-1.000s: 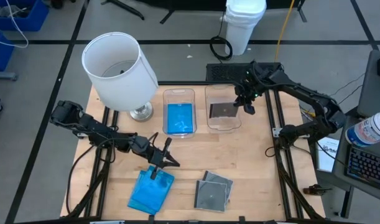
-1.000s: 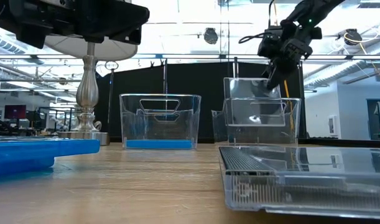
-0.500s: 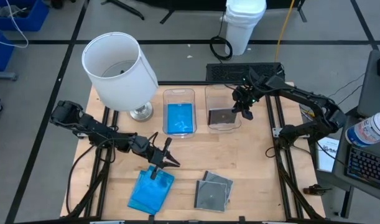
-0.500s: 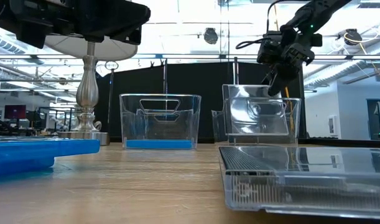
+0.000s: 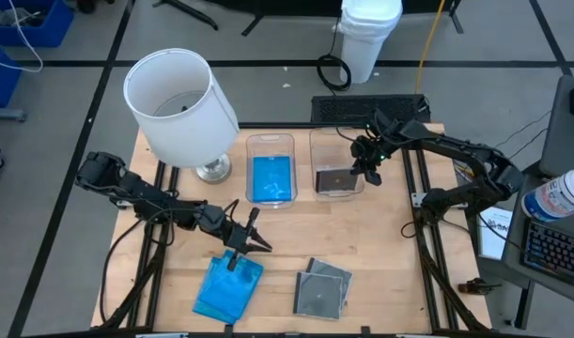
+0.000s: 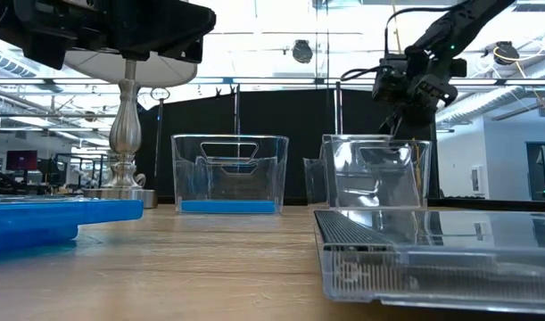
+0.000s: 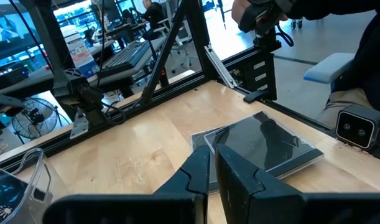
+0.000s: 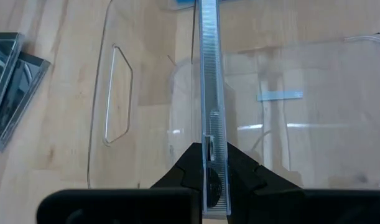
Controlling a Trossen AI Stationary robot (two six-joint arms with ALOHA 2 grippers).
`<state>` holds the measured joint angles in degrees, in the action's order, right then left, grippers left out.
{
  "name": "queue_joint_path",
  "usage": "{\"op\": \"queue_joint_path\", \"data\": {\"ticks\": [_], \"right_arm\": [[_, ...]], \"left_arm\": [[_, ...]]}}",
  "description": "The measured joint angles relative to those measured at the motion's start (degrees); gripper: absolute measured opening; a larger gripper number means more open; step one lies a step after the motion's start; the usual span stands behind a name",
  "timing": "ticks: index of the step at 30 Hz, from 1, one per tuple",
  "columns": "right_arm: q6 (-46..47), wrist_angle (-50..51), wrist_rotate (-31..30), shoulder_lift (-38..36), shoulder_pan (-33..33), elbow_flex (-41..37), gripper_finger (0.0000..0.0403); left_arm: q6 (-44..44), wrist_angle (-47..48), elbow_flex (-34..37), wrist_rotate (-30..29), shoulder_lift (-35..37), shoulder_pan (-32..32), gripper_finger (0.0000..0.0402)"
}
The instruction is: Pick & place jewel cases by type
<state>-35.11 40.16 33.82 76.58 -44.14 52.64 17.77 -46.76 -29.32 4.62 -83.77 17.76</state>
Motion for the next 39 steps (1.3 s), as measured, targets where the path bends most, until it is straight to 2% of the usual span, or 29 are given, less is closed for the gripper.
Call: {"op": "queue_joint_path", "data": {"ticks": [12,18,24,30,36,39], "right_arm": [[1.46,-0.02,-1.87,1.09,-0.04,-1.03,0.0021],[1.47,-0.57,-2.61,1.13,-0.02,-1.13,0.0037],[2.75,-2.22,-8.54,1.18,0.05,-1.18,0.0052],[1.65,-2.90,-10.24,1.20,0.05,-1.22,0.0068],[1.68,-4.65,-15.71,1.22,0.04,-1.23,0.0091],[1.43,-5.88,-16.39,1.27,0.04,-1.26,0.0106]], "left_arm": [[0.16,0.00,0.00,-0.04,0.00,-0.04,0.0035],[0.21,0.00,0.00,-0.04,0.00,-0.04,0.0035],[0.14,-0.01,-0.01,-0.07,0.00,-0.04,0.0035],[0.12,-0.02,0.00,-0.05,0.00,-0.04,0.0035],[-0.22,-0.02,0.00,-0.04,0.00,-0.04,0.0035],[-0.47,-0.02,0.00,-0.04,0.00,-0.04,0.0035]]}}
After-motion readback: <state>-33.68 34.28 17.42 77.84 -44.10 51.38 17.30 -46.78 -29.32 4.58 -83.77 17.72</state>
